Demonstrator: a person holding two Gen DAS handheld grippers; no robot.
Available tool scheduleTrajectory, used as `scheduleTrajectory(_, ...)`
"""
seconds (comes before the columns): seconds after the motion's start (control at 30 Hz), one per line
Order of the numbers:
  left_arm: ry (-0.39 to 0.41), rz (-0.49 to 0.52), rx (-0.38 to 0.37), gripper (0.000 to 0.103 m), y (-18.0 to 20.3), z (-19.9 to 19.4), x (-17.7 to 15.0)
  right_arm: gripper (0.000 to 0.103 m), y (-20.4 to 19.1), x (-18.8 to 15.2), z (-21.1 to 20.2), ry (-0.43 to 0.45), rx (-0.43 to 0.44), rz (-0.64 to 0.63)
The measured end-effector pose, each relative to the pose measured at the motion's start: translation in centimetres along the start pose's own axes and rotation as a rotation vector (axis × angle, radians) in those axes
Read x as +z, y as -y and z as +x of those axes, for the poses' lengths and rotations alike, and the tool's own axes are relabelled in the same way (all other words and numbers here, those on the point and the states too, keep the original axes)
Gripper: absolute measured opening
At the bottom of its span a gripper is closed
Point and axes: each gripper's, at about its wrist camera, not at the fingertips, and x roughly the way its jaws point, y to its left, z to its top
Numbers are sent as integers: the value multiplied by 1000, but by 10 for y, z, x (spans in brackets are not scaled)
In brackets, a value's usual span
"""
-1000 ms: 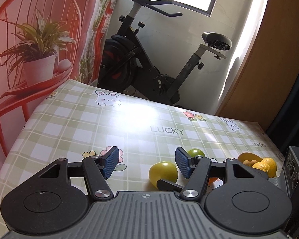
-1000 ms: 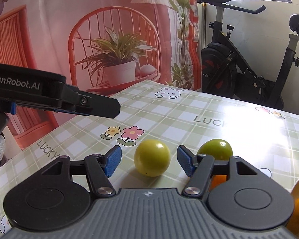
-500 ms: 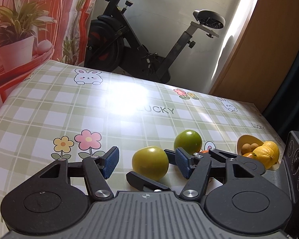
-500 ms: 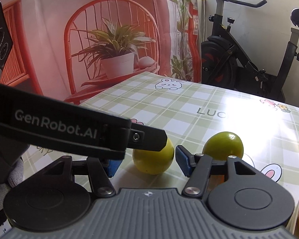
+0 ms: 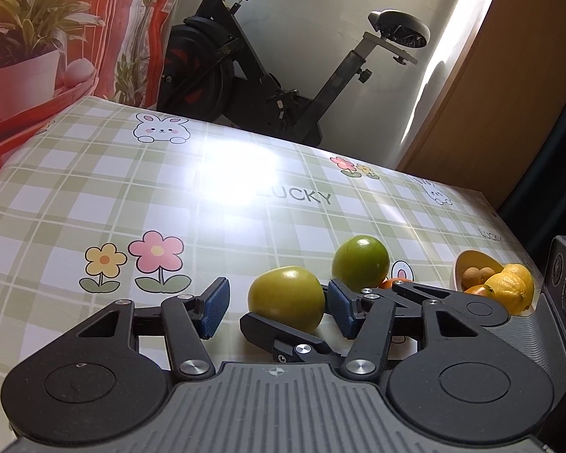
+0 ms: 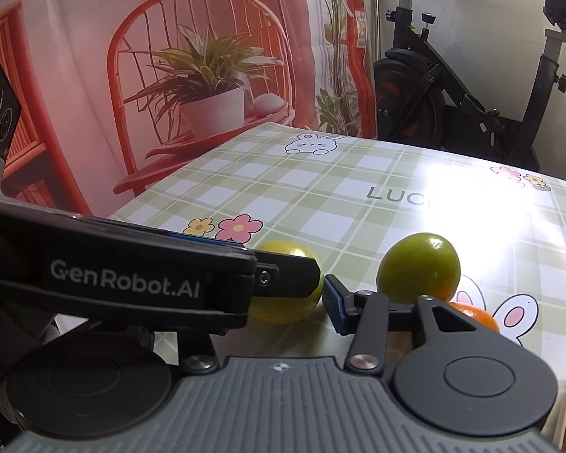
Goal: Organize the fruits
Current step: 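Close both grippers together around the yellow-green lime and lift it, then carry the lime onto the beige plate and open both grippers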
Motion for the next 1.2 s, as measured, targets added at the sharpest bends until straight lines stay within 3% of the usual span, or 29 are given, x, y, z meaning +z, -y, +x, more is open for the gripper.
scheduleTrajectory(0.07, 5, -1, -16, 48, 1, -1, -2, 48, 0, 0, 0, 0, 2, 3)
scheduleTrajectory(0.7, 60, 24, 30, 48, 16, -18, -16, 48, -3, -7, -19, 42, 52, -7)
scheduleTrajectory(0.93, 56, 75, 13, 48, 45, -28, -26, 48, 8, -24, -53, 67, 42, 99)
scheduleTrajectory(1.2, 48, 99, -13, 48, 77, -34, -33, 48, 19, -35, -92, 87, 7, 106)
